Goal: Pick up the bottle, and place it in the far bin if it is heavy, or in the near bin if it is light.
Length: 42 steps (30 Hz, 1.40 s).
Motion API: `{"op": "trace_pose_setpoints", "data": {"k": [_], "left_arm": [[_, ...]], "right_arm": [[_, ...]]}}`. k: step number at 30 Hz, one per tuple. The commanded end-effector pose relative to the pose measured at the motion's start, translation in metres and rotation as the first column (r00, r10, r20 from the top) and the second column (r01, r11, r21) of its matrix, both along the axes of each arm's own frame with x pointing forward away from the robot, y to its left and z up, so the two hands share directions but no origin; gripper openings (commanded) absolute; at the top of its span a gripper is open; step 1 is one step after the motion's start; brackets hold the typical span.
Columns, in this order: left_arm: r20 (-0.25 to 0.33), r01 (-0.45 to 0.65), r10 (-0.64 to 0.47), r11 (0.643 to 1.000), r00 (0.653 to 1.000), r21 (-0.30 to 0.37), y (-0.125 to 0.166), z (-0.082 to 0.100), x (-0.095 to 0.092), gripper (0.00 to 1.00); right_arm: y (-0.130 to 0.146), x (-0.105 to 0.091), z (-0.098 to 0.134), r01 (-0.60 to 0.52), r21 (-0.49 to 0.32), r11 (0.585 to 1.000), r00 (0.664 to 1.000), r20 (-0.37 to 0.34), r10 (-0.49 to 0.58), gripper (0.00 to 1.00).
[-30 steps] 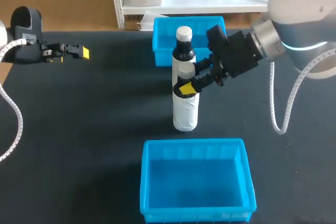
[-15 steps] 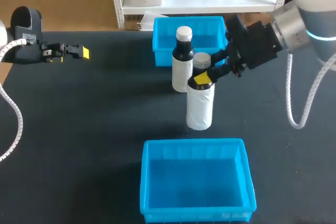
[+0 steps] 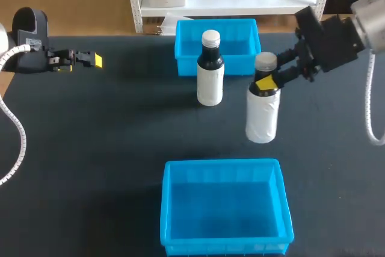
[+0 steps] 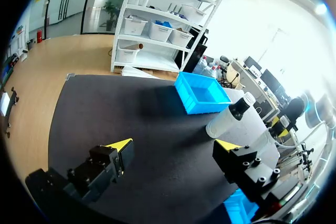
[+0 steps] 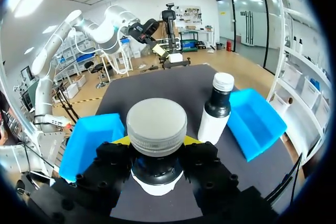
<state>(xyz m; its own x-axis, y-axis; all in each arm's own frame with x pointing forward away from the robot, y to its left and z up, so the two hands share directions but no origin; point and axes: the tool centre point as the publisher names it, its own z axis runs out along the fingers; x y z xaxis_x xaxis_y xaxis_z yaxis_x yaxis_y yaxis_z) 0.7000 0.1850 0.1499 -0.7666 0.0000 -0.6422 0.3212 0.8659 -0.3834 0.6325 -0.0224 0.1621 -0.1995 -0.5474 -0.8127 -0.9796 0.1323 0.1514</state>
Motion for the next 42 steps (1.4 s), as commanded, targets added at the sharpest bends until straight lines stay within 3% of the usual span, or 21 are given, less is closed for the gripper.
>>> {"op": "trace_pose_setpoints", "data": {"k": [1,10,14,20,28,31,42], "left_arm": [[0.000,0.000,0.000,1.000,1.000,0.000,0.000,0.000,0.000,1.00],[0.000,0.000,0.000,1.000,1.000,0.000,0.000,0.000,0.000,1.00],[0.000,0.000,0.000,1.000,1.000,0.000,0.000,0.000,0.000,1.00],[0.000,0.000,0.000,1.000,1.000,0.000,0.000,0.000,0.000,1.00],[0.000,0.000,0.000,1.000,1.000,0.000,0.000,0.000,0.000,1.00],[0.000,0.000,0.000,1.000,1.000,0.000,0.000,0.000,0.000,1.00],[0.000,0.000,0.000,1.000,1.000,0.000,0.000,0.000,0.000,1.00]], "right_arm": [[-0.023,-0.008,0.012,-0.016,0.001,1.000,1.000,0.013,0.016,0.04],[-0.057,-0.008,0.028,-0.094,0.029,0.995,0.995,0.039,0.093,0.00],[-0.067,-0.007,0.036,-0.105,0.045,0.993,0.993,0.050,0.103,0.07],[-0.080,-0.008,0.048,-0.160,0.073,0.984,0.986,0.065,0.156,0.05],[-0.087,-0.006,0.053,-0.231,0.042,0.972,0.969,0.095,0.226,0.01],[-0.087,0.001,0.051,-0.230,0.021,0.973,0.968,0.104,0.227,0.08],[-0.095,0.067,0.046,-0.118,-0.020,0.993,0.987,0.108,0.120,0.08]]}}
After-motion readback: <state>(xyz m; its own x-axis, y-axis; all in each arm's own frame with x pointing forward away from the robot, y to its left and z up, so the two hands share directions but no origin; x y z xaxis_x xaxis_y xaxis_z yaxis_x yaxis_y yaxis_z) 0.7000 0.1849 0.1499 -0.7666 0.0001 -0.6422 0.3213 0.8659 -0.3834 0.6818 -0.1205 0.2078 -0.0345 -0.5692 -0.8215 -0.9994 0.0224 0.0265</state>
